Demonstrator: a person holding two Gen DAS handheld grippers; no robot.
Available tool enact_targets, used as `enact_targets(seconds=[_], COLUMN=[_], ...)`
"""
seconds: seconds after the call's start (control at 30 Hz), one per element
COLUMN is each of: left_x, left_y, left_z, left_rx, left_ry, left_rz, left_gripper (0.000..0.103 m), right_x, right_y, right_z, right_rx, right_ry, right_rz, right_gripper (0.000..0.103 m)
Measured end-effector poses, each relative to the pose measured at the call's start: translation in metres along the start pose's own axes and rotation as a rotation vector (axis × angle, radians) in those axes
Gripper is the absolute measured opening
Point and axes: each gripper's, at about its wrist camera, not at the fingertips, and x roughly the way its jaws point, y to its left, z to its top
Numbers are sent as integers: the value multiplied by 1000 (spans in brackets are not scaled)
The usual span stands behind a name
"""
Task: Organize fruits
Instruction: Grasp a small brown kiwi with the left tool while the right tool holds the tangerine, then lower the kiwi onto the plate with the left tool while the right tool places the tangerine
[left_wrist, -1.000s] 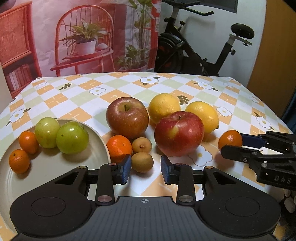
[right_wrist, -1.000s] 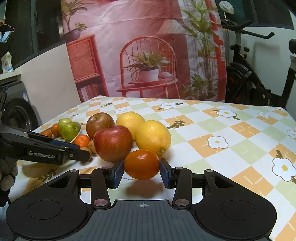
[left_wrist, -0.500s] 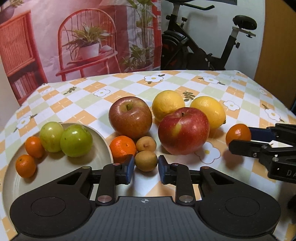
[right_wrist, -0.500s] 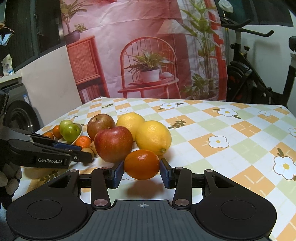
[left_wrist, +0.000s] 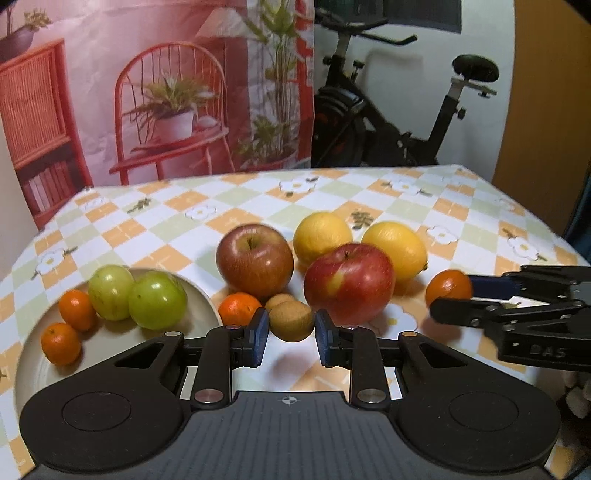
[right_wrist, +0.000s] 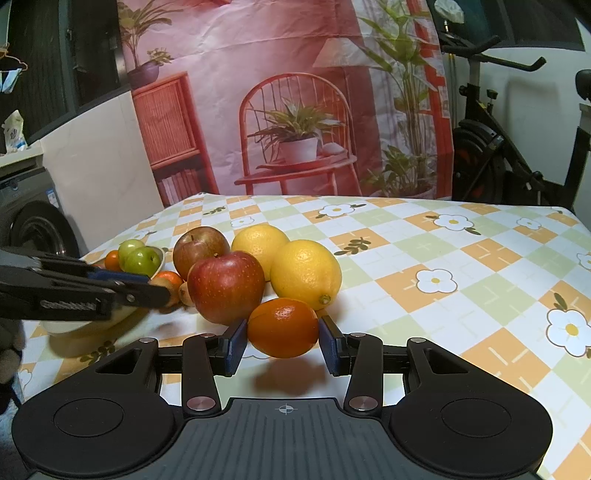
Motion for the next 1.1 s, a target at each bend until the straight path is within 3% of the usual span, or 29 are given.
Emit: enact_targets(seconds=[0.2, 0.4, 0.5, 0.67, 1.1], left_x=[-21, -41, -47, -48, -27], left_y=[14, 53, 76, 110, 152], left_z=[1, 2, -1, -11, -29], left_rx=[-32, -92, -110, -153, -266], left_ry=[-18, -26, -18, 14, 42], left_rz=[8, 68, 103, 162, 205], left_gripper=[29, 29, 29, 29, 29], right_x=[2, -1, -7, -7, 90], right_y=[1, 8, 12, 41, 154], right_z=[0, 3, 11, 36, 76], right_rx=[10, 12, 32, -52, -344], right_ry=[0, -2, -23, -35, 162], right_rz=[-19, -48, -36, 14, 192], right_gripper=[39, 39, 39, 39, 39])
